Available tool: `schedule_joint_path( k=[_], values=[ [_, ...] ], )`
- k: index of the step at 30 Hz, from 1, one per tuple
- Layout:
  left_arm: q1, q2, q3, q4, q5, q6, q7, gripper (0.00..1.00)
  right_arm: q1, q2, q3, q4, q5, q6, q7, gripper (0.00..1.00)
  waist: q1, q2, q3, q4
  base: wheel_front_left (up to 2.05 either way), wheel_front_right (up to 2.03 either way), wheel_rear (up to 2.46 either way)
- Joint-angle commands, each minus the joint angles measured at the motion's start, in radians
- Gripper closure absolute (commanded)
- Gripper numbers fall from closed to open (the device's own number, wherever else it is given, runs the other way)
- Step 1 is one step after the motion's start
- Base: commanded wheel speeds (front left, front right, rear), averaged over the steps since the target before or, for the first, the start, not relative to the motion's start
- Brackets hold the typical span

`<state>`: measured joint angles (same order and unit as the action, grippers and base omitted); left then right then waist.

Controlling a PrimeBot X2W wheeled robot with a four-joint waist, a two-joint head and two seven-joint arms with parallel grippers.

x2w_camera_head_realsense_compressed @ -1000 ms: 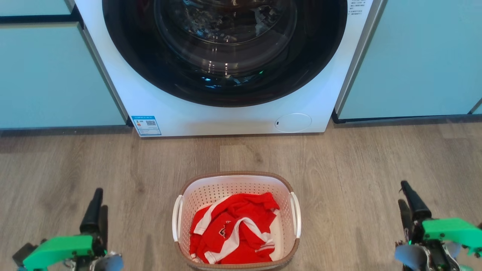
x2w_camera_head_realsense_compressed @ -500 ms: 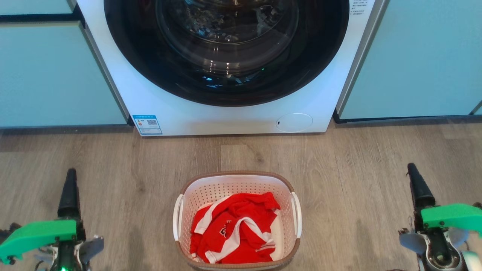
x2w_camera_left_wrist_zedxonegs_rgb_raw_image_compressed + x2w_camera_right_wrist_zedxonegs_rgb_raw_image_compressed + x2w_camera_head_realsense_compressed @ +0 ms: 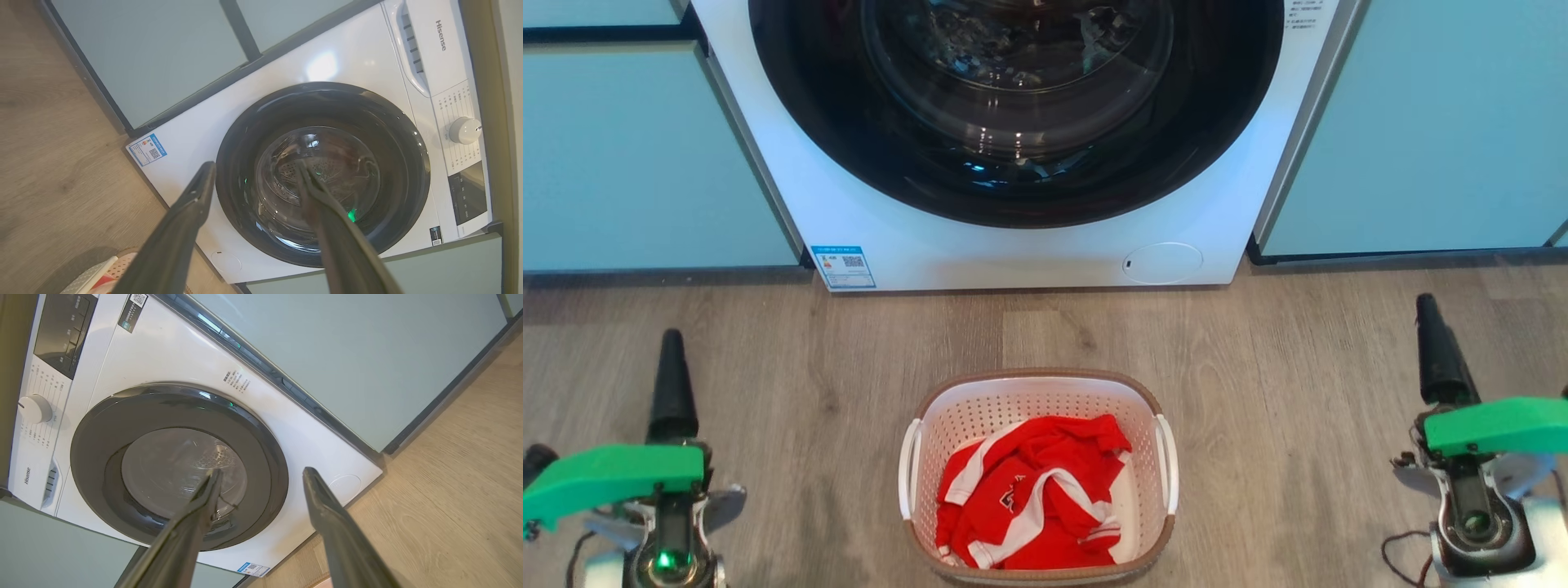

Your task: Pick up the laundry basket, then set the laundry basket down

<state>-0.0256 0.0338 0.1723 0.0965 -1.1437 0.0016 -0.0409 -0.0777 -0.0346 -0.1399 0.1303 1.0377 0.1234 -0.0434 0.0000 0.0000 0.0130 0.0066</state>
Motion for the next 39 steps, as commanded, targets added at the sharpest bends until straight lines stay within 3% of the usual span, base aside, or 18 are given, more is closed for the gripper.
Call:
schedule_joint_path(
  k=[1, 11, 18, 22, 29, 35, 36, 39],
  values=[
    [-0.060, 0.013, 0.016, -0.051, 0.026, 0.003, -0.012, 0.00, -0.054, -0.008, 0.009, -0.048, -0.026, 0.003, -0.011, 0.00, 0.0000, 0.0000, 0.000, 0.000, 0.00, 0.00, 0.00],
    [-0.067, 0.013, -0.034, -0.166, 0.262, 0.065, -0.042, 0.00, -0.070, -0.009, 0.031, -0.105, -0.197, 0.004, -0.040, 0.00, 0.0000, 0.0000, 0.005, 0.000, 0.00, 0.00, 0.00],
    [-0.064, 0.014, -0.118, -0.218, 0.453, 0.088, -0.062, 0.00, -0.075, -0.010, 0.061, -0.134, -0.347, 0.004, -0.060, 0.00, 0.0000, 0.0000, 0.007, 0.002, 0.00, 0.00, 0.00],
    [-0.060, 0.039, -0.182, -0.224, 0.545, 0.123, -0.074, 0.00, -0.074, -0.010, 0.084, -0.135, -0.425, 0.004, -0.072, 0.00, 0.0000, 0.0000, 0.007, 0.002, 0.00, 0.00, 0.00],
    [-0.064, 0.127, -0.340, -0.218, 0.674, 0.234, -0.095, 0.00, -0.079, -0.011, 0.108, -0.134, -0.535, 0.005, -0.093, 0.00, 0.0000, 0.0000, 0.007, 0.001, 0.00, 0.00, 0.00],
    [-0.088, 0.207, -0.490, -0.186, 0.763, 0.357, -0.112, 0.00, -0.079, -0.012, 0.133, -0.120, -0.645, 0.005, -0.110, 0.00, 0.0000, 0.0000, 0.007, 0.000, 0.00, 0.00, 0.00],
    [-0.096, 0.223, -0.535, -0.173, 0.775, 0.394, -0.118, 0.00, -0.077, -0.012, 0.145, -0.109, -0.677, 0.005, -0.116, 0.00, 0.0000, 0.0000, 0.006, 0.000, 0.00, 0.00, 0.00],
    [-0.107, 0.239, -0.584, -0.158, 0.777, 0.426, -0.127, 0.00, -0.076, -0.012, 0.159, -0.087, -0.720, 0.005, -0.125, 0.00, 0.0000, 0.0000, 0.005, -0.001, 0.00, 0.00, 0.00]
  ],
)
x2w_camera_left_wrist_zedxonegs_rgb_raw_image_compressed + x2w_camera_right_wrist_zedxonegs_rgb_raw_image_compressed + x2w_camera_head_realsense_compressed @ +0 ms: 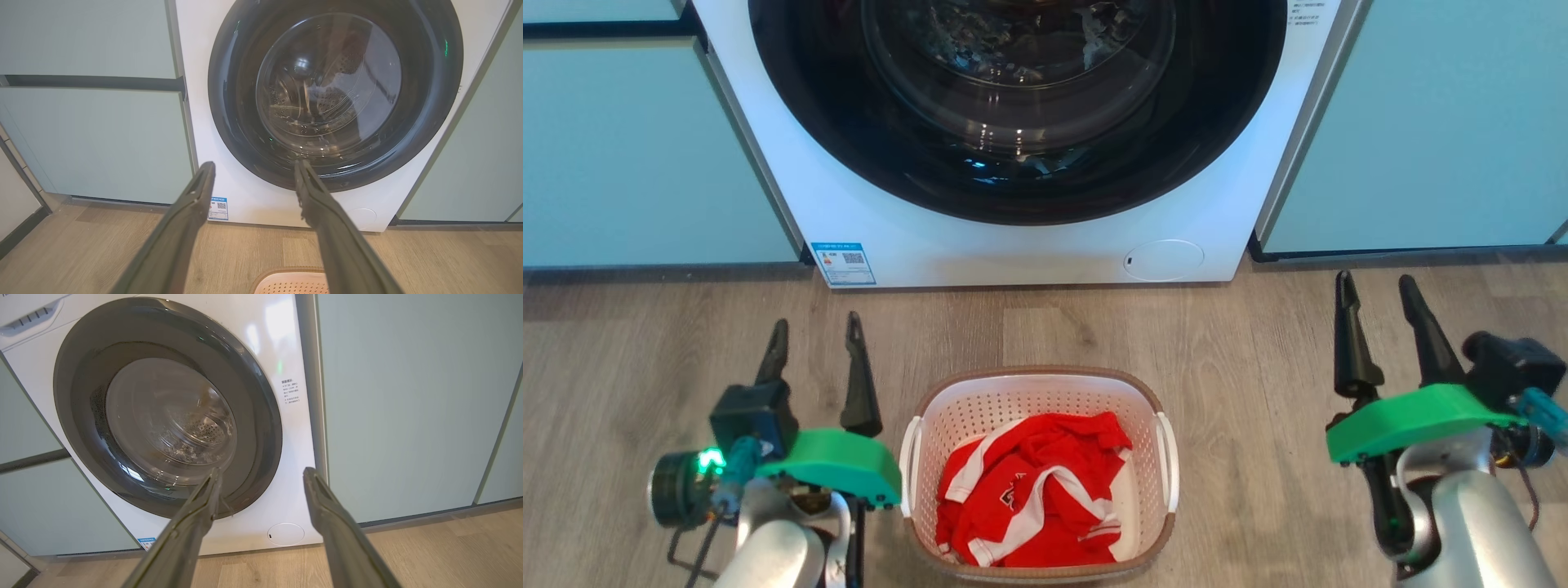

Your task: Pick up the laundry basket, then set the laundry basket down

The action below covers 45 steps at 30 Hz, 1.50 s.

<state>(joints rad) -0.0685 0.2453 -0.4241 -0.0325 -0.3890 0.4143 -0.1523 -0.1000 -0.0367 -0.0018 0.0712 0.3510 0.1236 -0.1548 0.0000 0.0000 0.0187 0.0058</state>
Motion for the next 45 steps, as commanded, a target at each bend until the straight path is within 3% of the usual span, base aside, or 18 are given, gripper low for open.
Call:
schedule_joint_path(
  k=[1, 5, 11, 24, 27, 34, 45],
  values=[
    [-0.064, 0.028, 0.013, -0.029, 0.022, 0.014, -0.016, 0.00, -0.054, -0.010, 0.021, -0.028, -0.033, 0.005, -0.013, 0.00, 0.0000, 0.0000, 0.000, 0.000, 0.00, 0.00, 0.00],
    [-0.066, 0.031, -0.021, -0.004, 0.011, 0.012, -0.027, 0.00, -0.055, -0.010, 0.039, 0.003, -0.078, 0.006, -0.025, 0.00, 0.0000, 0.0000, -0.002, -0.001, 0.00, 0.00, 0.00],
    [-0.058, 0.002, 0.015, -0.012, 0.023, -0.024, -0.045, 0.00, -0.067, -0.011, 0.060, 0.014, -0.147, 0.006, -0.043, 0.00, 0.0000, 0.0000, -0.001, -0.002, 0.00, 0.00, 0.00],
    [-0.013, -0.113, 0.160, -0.044, 0.152, -0.212, -0.086, 0.00, -0.078, -0.013, 0.073, -0.027, -0.275, 0.007, -0.084, 0.00, 0.0000, 0.0000, -0.004, -0.002, 0.00, 0.00, 0.00],
    [0.005, -0.144, 0.202, 0.006, 0.154, -0.287, -0.095, 0.00, -0.069, -0.013, 0.086, 0.003, -0.280, 0.007, -0.092, 0.00, 0.0000, 0.0000, -0.009, -0.003, 0.00, 0.00, 0.00],
    [0.024, -0.185, 0.266, 0.110, 0.211, -0.389, -0.109, 0.00, -0.057, -0.014, 0.111, 0.116, -0.295, 0.007, -0.107, 0.00, 0.0000, 0.0000, -0.015, -0.010, 0.00, 0.00, 0.00],
    [0.022, -0.195, 0.296, 0.160, 0.222, -0.417, -0.109, 0.00, -0.075, -0.014, 0.107, 0.172, -0.282, 0.007, -0.107, 0.00, 0.0000, 0.0000, -0.013, -0.014, 0.00, 0.00, 0.00]
  ],
)
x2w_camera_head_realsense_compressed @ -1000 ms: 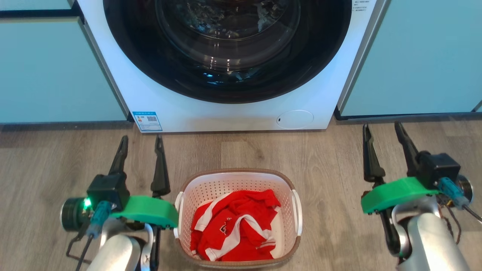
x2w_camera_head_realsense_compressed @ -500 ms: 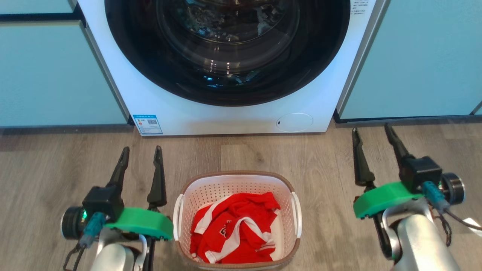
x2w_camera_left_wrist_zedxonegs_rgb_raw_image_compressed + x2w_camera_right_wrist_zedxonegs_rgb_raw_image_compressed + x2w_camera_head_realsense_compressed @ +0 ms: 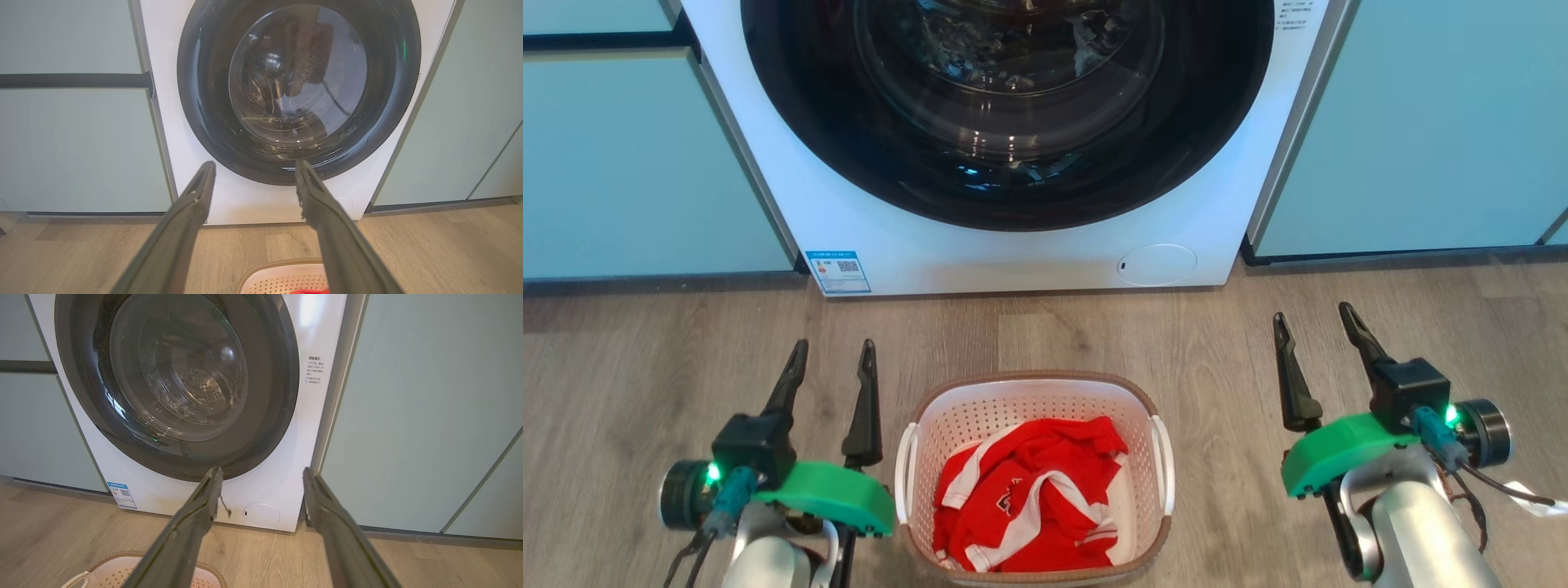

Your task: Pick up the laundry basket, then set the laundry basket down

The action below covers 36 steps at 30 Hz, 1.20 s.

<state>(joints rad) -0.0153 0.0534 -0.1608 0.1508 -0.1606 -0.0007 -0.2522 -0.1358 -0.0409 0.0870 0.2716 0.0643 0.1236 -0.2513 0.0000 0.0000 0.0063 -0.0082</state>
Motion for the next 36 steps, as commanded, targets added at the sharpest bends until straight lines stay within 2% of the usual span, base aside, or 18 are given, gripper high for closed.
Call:
schedule_joint_path(
  k=[1, 28, 36],
  values=[
    [-0.031, -0.003, 0.033, -0.024, -0.007, -0.002, -0.010, 0.00, -0.039, -0.009, 0.018, -0.028, 0.005, 0.007, -0.010, 0.00, 0.0000, 0.0000, 0.000, 0.000, 0.00, 0.00, 0.00],
    [-0.034, -0.003, 0.007, 0.024, -0.030, 0.003, -0.010, 0.00, -0.049, -0.009, 0.011, -0.014, -0.003, 0.007, -0.010, 0.00, 0.0000, 0.0000, 0.013, 0.001, 0.00, 0.00, 0.00],
    [-0.092, -0.003, 0.005, 0.128, -0.030, 0.014, -0.010, 0.00, -0.127, -0.009, 0.043, 0.123, -0.047, 0.007, -0.005, 0.00, 0.0000, 0.0000, 0.149, -0.009, 0.00, 0.00, 0.00]
  ],
)
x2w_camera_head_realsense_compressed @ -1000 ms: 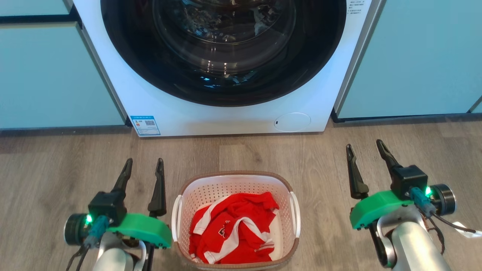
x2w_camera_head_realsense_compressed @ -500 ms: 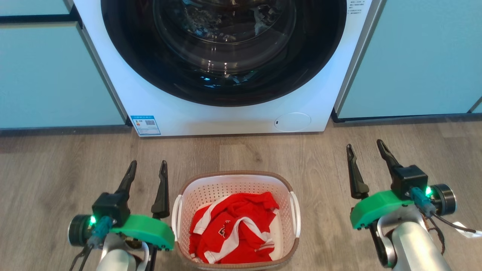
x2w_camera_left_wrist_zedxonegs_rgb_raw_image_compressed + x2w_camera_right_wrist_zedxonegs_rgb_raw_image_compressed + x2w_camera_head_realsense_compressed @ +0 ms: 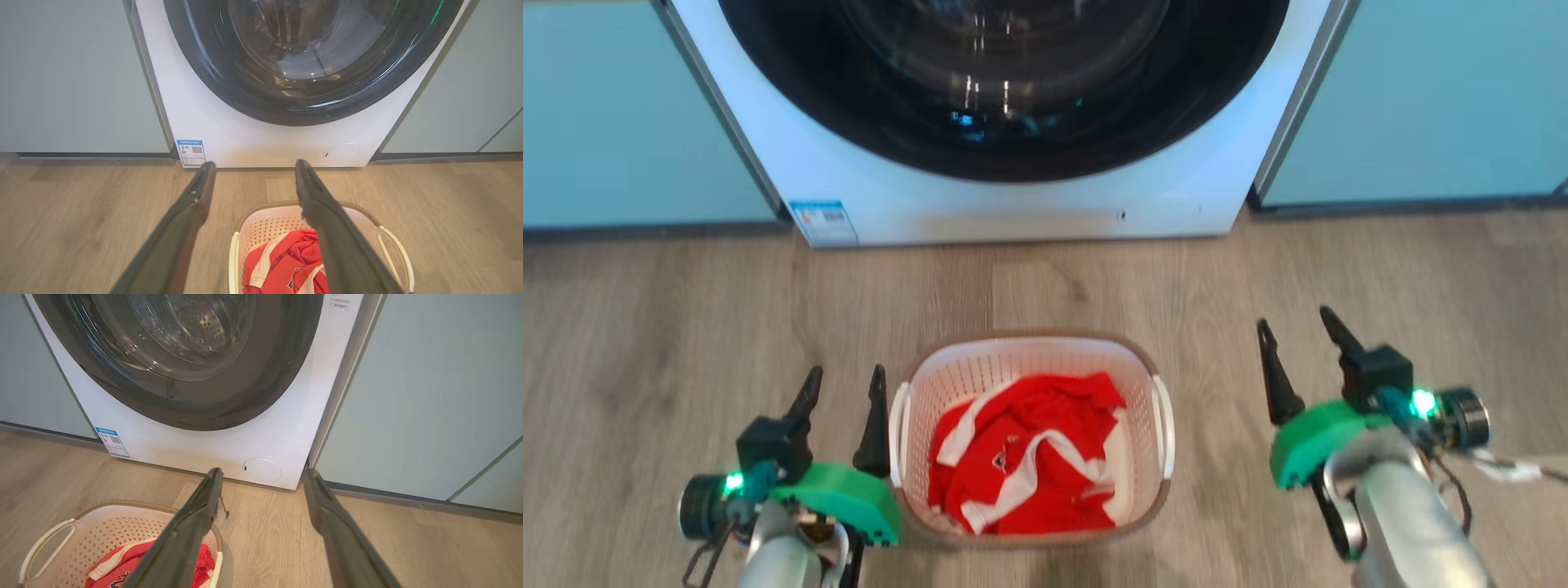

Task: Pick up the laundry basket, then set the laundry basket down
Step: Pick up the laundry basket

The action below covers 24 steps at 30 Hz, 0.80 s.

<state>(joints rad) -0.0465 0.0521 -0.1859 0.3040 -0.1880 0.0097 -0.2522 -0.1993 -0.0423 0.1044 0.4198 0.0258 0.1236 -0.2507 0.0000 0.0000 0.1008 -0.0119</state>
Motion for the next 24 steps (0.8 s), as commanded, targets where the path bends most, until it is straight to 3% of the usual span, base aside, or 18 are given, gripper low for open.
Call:
schedule_joint_path(
  k=[1, 17, 24],
  values=[
    [-0.075, -0.002, 0.030, -0.008, -0.003, 0.004, -0.010, 0.00, -0.083, -0.008, 0.030, -0.005, -0.018, 0.007, 0.000, 0.00, 0.0000, 0.0000, 0.079, -0.004, 0.00, 0.00, 0.00],
    [-0.354, 0.002, 0.037, 0.344, 0.057, -0.086, -0.010, 0.00, -0.304, -0.008, 0.050, 0.241, 0.045, 0.007, 0.078, 0.00, 0.0000, 0.0000, 0.385, 0.000, 0.00, 0.00, 0.00],
    [-0.491, 0.016, 0.033, 0.538, 0.072, -0.115, -0.010, 0.00, -0.384, -0.008, 0.114, 0.303, 0.105, 0.007, 0.102, 0.00, 0.0000, 0.0000, 0.507, -0.006, 0.00, 0.00, 0.00]
  ],
)
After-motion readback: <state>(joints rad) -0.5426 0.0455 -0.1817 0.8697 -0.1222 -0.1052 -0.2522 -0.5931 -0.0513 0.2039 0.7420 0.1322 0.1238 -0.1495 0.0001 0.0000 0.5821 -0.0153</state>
